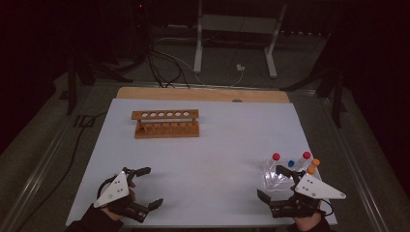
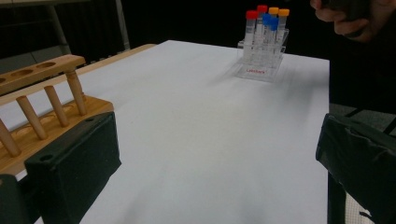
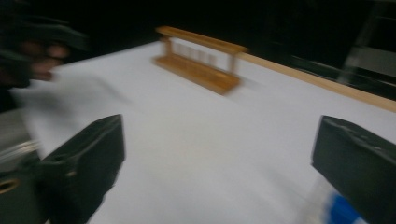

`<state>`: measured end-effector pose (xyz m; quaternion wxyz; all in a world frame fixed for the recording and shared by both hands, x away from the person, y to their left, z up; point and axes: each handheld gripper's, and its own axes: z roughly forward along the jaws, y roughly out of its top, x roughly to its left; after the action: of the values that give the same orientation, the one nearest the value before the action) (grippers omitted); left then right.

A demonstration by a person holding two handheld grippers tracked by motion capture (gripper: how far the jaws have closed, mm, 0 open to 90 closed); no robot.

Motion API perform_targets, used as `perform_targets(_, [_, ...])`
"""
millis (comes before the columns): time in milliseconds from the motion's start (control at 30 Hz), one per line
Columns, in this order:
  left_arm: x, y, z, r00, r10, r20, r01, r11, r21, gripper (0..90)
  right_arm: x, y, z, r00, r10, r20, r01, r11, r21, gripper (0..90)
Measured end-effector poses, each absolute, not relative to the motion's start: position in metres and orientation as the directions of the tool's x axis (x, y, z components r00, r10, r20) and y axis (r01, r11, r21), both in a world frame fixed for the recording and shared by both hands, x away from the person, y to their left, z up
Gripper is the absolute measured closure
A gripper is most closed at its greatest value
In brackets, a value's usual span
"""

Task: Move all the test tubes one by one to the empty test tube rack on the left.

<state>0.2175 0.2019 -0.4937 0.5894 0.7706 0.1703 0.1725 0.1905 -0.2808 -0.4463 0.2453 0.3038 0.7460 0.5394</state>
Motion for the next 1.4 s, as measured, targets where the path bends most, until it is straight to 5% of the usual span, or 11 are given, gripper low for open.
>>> perform_targets(533, [0.218, 0.203, -0.493, 0.886, 0.461, 0.055, 0.064, -0.238, 0.969, 0.4, 0.193, -0.302, -0.459, -0.464, 0.886, -0.009, 0.332, 0.184, 0.925, 18.5])
perform_targets(767, [0.218, 0.203, -0.493, 0.885, 0.462, 0.056, 0.064, -0.240, 0.969, 0.4, 0.201, -0.305, -0.473, -0.386, 0.922, 0.024, 0.446, 0.164, 0.880, 39.2])
perform_targets(1000, [0.218, 0.203, -0.494, 0.886, 0.461, 0.052, 0.068, -0.239, 0.969, 0.4, 0.207, -0.308, -0.477, -0.386, 0.922, 0.036, 0.475, 0.166, 0.864, 58.3])
perform_targets(1400, [0.218, 0.203, -0.494, 0.886, 0.461, 0.057, 0.067, -0.249, 0.966, 0.4, 0.212, -0.305, -0.482, -0.401, 0.916, 0.021, 0.489, 0.195, 0.850, 74.1])
